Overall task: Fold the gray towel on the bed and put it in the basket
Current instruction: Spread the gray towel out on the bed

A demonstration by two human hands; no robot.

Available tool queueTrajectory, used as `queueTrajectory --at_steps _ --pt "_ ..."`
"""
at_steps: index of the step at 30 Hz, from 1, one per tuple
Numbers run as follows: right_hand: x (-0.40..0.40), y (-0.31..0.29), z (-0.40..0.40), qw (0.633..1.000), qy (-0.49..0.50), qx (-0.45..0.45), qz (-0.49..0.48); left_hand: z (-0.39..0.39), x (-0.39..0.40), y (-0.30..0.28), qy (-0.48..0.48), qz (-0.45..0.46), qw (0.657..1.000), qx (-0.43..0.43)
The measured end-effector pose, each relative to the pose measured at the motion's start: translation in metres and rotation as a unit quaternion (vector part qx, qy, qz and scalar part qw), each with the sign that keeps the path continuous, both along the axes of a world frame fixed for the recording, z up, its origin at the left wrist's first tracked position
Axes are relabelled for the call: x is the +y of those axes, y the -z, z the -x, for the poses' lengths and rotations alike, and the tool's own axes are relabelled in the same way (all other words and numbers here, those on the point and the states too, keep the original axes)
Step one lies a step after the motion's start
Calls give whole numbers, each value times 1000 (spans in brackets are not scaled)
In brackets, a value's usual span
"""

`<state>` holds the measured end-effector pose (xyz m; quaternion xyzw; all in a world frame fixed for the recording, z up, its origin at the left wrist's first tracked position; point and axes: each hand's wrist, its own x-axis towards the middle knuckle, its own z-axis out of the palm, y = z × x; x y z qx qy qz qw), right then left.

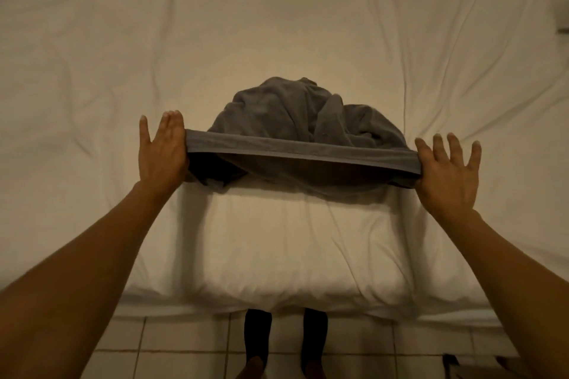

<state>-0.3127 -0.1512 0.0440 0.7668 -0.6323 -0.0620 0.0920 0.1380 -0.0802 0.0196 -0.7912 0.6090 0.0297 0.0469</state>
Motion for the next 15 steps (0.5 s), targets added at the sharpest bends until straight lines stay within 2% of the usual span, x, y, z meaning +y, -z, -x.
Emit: queueTrajectory --at_steps 8,12,15 --pt "5 8 31 1000 8 0 -24 -21 18 6 -47 9 999 8" --pt "22 15 46 999 22 -7 -37 -9 22 16 -38 19 998 41" --pt "29 15 39 999 -15 -10 -42 13 22 21 2 24 998 52"
